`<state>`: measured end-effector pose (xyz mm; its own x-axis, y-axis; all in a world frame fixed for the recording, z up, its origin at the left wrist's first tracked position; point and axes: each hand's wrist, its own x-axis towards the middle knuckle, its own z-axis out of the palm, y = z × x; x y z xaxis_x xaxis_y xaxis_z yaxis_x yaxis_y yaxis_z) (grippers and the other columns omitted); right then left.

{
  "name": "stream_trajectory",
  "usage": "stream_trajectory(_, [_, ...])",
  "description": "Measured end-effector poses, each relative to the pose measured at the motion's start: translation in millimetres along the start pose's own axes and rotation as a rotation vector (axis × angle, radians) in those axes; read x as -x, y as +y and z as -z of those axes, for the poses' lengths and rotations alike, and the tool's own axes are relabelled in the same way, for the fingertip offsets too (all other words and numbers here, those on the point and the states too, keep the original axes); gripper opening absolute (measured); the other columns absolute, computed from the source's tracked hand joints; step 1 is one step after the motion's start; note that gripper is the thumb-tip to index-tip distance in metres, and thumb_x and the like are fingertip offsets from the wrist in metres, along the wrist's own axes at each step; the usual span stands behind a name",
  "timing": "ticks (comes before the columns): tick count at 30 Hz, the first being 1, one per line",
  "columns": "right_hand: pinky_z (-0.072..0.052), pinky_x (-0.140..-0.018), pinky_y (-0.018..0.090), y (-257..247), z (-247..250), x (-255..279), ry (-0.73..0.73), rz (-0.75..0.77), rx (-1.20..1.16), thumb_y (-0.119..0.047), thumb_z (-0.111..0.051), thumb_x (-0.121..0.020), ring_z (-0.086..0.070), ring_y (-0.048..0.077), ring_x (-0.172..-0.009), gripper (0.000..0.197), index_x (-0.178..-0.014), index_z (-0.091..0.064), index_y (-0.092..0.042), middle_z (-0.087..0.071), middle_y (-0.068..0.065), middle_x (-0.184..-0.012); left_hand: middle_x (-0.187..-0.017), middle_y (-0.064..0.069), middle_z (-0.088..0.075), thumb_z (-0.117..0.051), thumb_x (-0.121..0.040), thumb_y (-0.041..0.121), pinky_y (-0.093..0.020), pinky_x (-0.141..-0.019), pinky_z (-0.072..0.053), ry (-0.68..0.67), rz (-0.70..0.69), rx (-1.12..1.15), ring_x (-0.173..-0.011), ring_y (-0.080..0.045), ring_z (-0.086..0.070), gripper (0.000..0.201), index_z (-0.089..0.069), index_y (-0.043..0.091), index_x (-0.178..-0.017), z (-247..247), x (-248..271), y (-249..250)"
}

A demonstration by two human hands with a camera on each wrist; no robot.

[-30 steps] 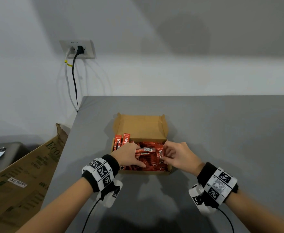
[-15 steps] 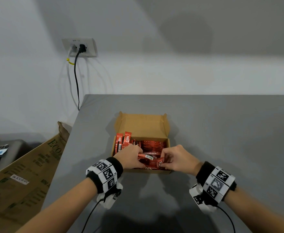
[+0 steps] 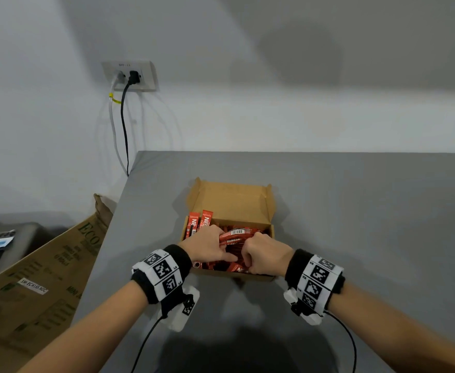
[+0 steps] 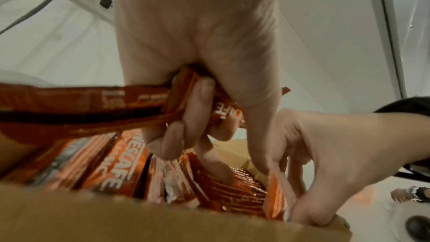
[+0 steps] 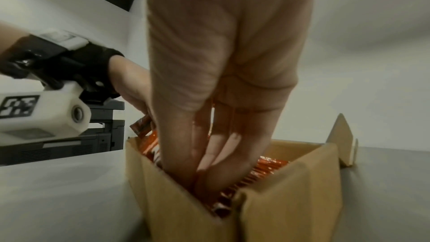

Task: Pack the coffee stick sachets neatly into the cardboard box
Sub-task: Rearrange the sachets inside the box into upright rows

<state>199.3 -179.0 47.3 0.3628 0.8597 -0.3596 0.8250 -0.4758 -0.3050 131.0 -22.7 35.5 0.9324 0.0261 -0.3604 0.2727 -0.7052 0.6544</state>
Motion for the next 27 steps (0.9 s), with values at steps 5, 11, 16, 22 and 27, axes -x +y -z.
stream_trajectory(5, [-0.041,-0.059,0.023,-2.9,-0.5,-1.1,-0.031,-0.021,0.053,-0.005,-0.060,-0.078,-0.062,0.026,-0.085,0.010,-0.080,-0.069,-0.003,-0.069,0.012,-0.090,-0.073,-0.003,-0.065,-0.076,-0.075,0.019,-0.027,-0.074,-0.051,-0.042,0.012,0.095,-0.064,-0.013,-0.059,0.025,-0.055,0.016,-0.063,-1.4,2.9,-1.8])
stream_trajectory(11, [-0.042,-0.068,0.025,-4.5,0.7,-4.3,-0.059,-0.045,0.037,-0.002,-0.057,-0.081,-0.060,0.028,-0.089,0.012,-0.084,-0.068,0.001,-0.067,0.014,-0.095,-0.072,0.001,-0.064,-0.077,-0.074,0.014,-0.021,-0.072,-0.050,-0.050,-0.019,0.047,-0.063,-0.009,-0.059,0.023,-0.056,0.016,-0.065,-0.9,3.3,5.3])
stream_trajectory(16, [-0.042,-0.072,0.021,-1.5,-1.5,-5.5,-0.069,-0.041,-0.006,0.000,-0.057,-0.080,-0.061,0.025,-0.092,0.015,-0.083,-0.071,0.000,-0.069,0.013,-0.095,-0.068,0.004,-0.062,-0.077,-0.074,0.018,-0.020,-0.069,-0.049,-0.079,0.006,0.020,-0.060,-0.007,-0.057,0.026,-0.054,0.016,-0.064,-4.4,1.4,3.9])
stream_trajectory(22, [-0.045,-0.069,0.019,7.8,9.7,3.8,-0.119,-0.082,-0.080,-0.007,-0.068,-0.077,-0.060,0.021,-0.088,0.015,-0.091,-0.073,-0.004,-0.069,0.011,-0.097,-0.095,-0.013,-0.070,-0.076,-0.074,0.014,-0.011,-0.063,-0.044,-0.062,0.003,-0.032,-0.077,-0.014,-0.063,0.021,-0.064,0.005,-0.087,-9.4,5.2,7.3])
stream_trajectory(27, [-0.046,-0.071,0.024,9.2,0.7,3.1,-0.116,-0.065,0.063,-0.003,-0.060,-0.078,-0.063,0.026,-0.084,0.017,-0.084,-0.075,-0.007,-0.070,0.009,-0.092,-0.099,-0.012,-0.069,-0.075,-0.076,0.020,-0.021,-0.072,-0.049,-0.011,0.012,-0.104,-0.090,-0.021,-0.066,0.030,-0.065,0.002,-0.098,-16.6,2.6,7.7])
